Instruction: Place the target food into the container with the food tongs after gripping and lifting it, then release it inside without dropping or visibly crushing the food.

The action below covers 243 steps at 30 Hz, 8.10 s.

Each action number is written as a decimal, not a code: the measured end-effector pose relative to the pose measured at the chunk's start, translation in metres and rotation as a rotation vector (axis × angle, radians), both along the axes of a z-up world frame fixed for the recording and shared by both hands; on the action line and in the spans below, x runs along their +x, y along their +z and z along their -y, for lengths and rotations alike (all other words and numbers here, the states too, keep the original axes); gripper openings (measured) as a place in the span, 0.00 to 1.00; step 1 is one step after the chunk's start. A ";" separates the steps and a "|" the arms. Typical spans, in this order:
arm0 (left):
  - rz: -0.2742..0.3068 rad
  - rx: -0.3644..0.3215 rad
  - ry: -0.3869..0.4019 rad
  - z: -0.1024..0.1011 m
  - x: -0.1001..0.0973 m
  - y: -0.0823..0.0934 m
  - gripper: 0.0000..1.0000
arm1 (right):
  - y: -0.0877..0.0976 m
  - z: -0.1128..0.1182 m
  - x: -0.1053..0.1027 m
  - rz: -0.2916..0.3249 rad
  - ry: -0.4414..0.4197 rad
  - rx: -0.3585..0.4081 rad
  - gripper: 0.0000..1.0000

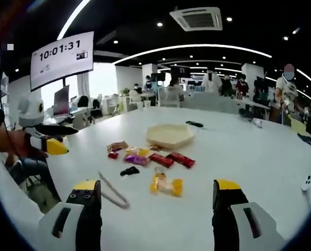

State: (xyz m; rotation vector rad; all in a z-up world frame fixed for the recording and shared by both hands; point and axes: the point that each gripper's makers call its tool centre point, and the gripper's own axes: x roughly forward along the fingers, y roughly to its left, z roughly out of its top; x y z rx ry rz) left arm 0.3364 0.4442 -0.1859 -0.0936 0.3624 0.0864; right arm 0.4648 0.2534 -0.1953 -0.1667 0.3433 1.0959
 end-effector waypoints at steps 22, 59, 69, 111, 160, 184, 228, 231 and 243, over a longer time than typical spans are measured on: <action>-0.081 0.118 -0.152 0.005 -0.006 -0.020 0.99 | -0.015 -0.012 0.001 -0.001 0.028 -0.027 0.89; -0.250 0.352 -0.411 0.001 0.010 -0.049 0.99 | -0.027 0.027 -0.003 0.021 -0.020 -0.062 0.89; -0.263 0.355 -0.448 0.008 0.021 -0.053 0.99 | -0.030 0.033 0.001 0.004 -0.040 -0.068 0.89; -0.332 0.416 -0.578 0.027 0.052 -0.064 0.99 | -0.028 0.045 0.005 -0.003 -0.065 -0.050 0.88; -0.467 0.458 -0.777 0.050 0.035 -0.097 0.95 | -0.025 0.055 0.005 -0.017 -0.119 -0.001 0.86; -0.556 0.429 -0.783 0.040 0.020 -0.115 0.86 | -0.028 0.064 0.003 -0.043 -0.126 0.016 0.85; -0.597 0.487 -0.877 0.039 0.017 -0.118 0.61 | -0.030 0.062 0.010 -0.039 -0.137 0.027 0.85; -0.595 0.486 -0.878 0.038 0.018 -0.118 0.58 | -0.029 0.060 0.010 -0.040 -0.137 0.027 0.85; -0.500 0.454 -0.939 0.038 0.010 -0.108 0.62 | 0.014 0.023 0.013 0.013 -0.286 0.095 0.85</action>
